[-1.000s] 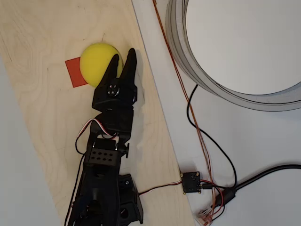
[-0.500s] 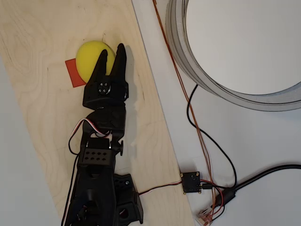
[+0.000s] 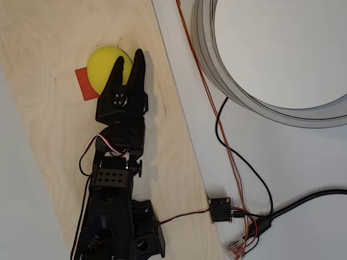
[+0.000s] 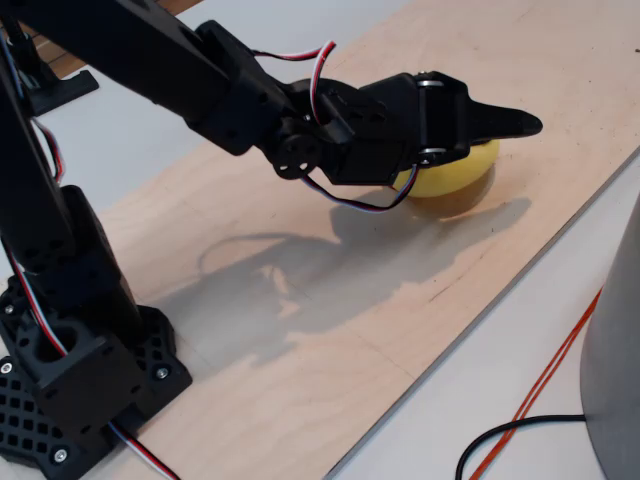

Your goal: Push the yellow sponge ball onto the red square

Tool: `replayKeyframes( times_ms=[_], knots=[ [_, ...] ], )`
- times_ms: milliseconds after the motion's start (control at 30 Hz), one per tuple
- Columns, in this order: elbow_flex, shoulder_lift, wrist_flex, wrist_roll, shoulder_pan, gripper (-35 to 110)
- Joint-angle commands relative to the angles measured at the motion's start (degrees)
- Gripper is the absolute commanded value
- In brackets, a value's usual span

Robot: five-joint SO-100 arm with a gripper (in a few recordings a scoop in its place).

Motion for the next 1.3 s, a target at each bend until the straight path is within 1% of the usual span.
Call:
replayKeyframes(
  times_ms=[0,133,367,467,1267],
  knots=[
    [0.9,-2.3,-0.2,1.2,-0.1,21],
    [1.1,-4.5,-1.0,2.0,-0.1,21],
    [1.5,-13.0,-11.5,5.3,-2.2,21],
    [0.5,-15.6,-14.2,6.2,-3.1,21],
    [1.6,-13.1,-14.9,12.1,-9.9,21]
  ],
)
